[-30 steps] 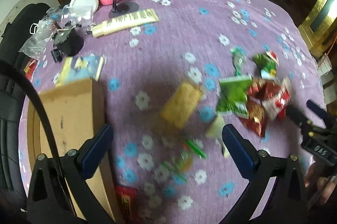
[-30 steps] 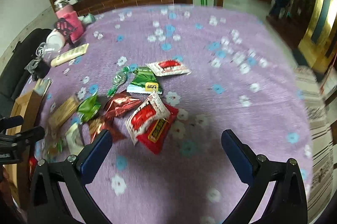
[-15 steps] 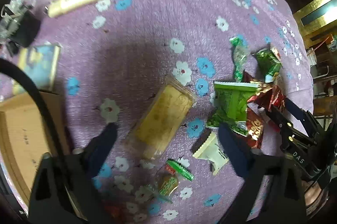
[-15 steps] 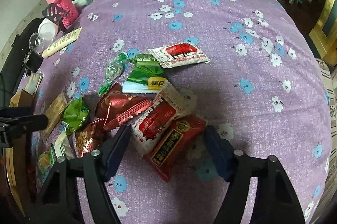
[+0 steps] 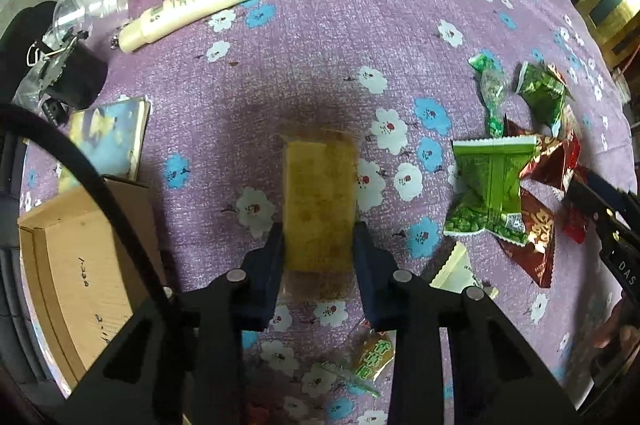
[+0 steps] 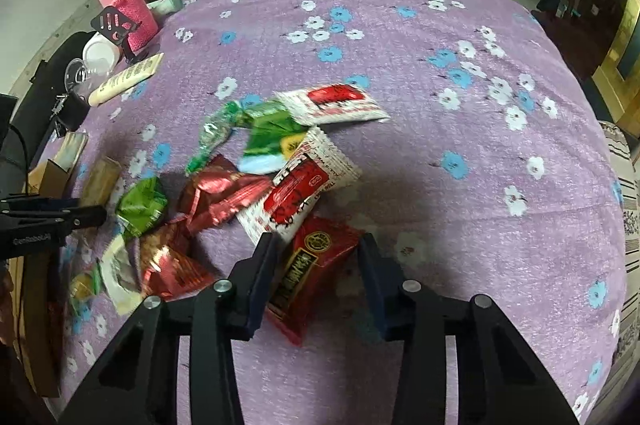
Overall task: Organize snacks
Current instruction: 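Carry the cake packet with left tool while right tool carries the red-black bag to the box, then open left tool over the box while right tool releases the red-black bag inside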
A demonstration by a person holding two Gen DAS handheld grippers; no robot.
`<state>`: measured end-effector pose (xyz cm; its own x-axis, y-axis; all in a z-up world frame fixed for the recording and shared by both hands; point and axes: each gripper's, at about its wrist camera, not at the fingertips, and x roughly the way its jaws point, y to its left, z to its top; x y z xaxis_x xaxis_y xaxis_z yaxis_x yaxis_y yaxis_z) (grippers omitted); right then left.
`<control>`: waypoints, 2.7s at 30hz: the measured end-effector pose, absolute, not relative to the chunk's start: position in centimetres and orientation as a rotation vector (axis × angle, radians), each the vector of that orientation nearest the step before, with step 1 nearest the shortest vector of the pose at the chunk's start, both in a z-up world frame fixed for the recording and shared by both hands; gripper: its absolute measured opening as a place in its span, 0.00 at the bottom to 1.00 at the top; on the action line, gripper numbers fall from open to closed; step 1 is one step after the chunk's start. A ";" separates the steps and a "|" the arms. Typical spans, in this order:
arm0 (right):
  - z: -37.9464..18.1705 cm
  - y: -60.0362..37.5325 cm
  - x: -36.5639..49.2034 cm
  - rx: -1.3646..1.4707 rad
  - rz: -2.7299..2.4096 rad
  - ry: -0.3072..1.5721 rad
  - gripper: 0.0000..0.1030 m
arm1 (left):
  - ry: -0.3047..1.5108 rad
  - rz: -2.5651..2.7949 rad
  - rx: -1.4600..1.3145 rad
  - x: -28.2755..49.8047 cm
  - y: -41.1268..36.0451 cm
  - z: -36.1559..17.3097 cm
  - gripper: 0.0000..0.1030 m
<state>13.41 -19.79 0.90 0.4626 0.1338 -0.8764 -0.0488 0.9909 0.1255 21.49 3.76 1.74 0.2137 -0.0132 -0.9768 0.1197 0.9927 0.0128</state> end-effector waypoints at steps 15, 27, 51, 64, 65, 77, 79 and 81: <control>0.7 -19.6 12.5 -0.044 0.094 1.105 0.40 | 1.357 -0.103 0.077 22.3 3.9 1.2 0.34; 1.3 -20.1 10.1 -0.059 0.108 1.090 0.16 | 1.339 -0.156 -0.044 21.3 5.1 2.1 0.33; 8.0 -9.3 3.7 -0.075 0.378 0.964 0.16 | 1.149 -0.107 -0.173 9.9 14.2 9.1 0.34; 6.4 11.7 9.9 -0.101 0.677 0.979 0.16 | 1.212 0.121 -0.209 12.6 25.6 5.1 0.34; 6.0 12.4 10.3 -0.110 0.671 0.984 0.16 | 1.215 0.127 -0.208 12.9 25.8 4.8 0.34; 4.1 13.9 13.0 -0.134 0.635 1.031 0.21 | 1.225 0.165 -0.162 14.4 26.2 3.4 0.37; 4.3 13.4 12.8 -0.127 0.633 1.027 0.21 | 1.207 0.167 -0.145 14.1 25.8 3.8 0.37; 4.7 12.7 12.4 -0.110 0.635 1.022 0.21 | 1.185 0.170 -0.125 13.7 25.2 4.4 0.38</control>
<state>12.43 12.70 4.70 0.3604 0.4416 -0.8217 -0.5409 0.8166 0.2017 13.75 25.19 4.35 0.3658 0.0662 -0.9283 -0.1972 0.9803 -0.0078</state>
